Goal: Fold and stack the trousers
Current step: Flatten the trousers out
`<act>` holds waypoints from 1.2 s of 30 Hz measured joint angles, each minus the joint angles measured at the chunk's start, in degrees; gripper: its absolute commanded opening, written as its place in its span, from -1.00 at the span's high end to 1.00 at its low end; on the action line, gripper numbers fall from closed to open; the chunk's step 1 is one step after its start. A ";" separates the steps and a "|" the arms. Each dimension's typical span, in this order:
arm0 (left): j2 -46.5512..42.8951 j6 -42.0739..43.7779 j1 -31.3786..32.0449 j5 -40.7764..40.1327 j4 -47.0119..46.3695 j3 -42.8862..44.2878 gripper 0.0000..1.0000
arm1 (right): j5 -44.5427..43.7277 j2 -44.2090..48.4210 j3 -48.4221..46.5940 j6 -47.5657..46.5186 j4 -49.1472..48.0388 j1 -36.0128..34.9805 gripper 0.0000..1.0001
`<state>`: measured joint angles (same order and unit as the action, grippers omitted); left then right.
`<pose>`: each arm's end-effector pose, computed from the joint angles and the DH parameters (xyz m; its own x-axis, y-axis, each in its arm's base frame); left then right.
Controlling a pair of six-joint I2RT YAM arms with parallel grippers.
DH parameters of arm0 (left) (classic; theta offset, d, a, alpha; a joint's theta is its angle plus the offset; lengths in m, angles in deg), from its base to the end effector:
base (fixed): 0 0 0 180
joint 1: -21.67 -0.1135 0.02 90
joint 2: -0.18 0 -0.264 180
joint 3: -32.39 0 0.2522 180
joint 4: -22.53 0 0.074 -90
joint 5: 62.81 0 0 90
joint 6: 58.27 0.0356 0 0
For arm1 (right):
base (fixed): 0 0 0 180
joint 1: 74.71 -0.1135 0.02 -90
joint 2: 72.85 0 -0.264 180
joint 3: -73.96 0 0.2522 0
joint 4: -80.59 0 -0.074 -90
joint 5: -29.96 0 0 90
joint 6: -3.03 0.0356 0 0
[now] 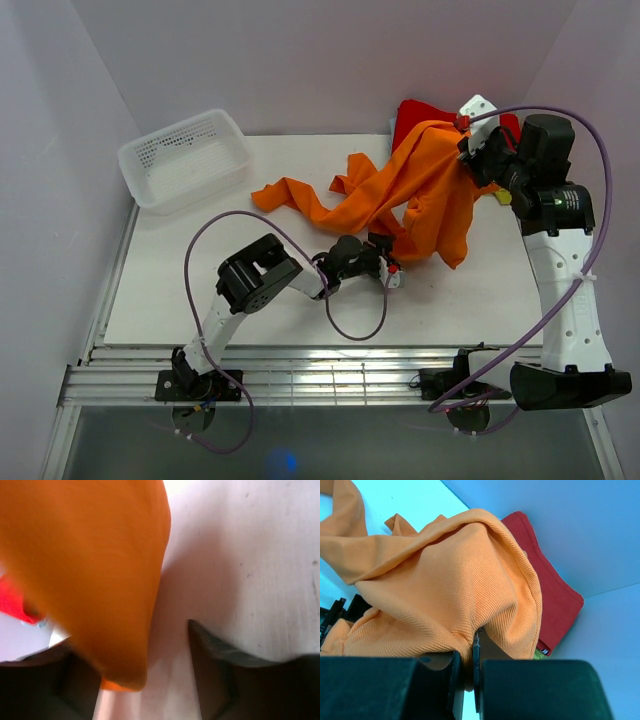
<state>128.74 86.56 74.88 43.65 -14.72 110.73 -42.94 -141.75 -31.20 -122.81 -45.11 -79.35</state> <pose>0.2622 -0.3675 0.1018 0.6856 0.3923 -0.6133 0.6475 0.0565 0.7600 0.2294 0.0291 0.4755 -0.0418 -0.5649 -0.8241 -0.4693 0.7393 -0.4829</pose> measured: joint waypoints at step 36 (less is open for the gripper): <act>-63.54 -7.15 -16.63 -14.43 120.48 36.15 1.00 | -3.87 -3.61 17.84 -3.72 -4.57 -13.38 0.85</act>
<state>65.20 79.41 58.25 29.23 105.76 146.88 -46.81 -145.36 -13.36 -126.52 -49.68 -92.73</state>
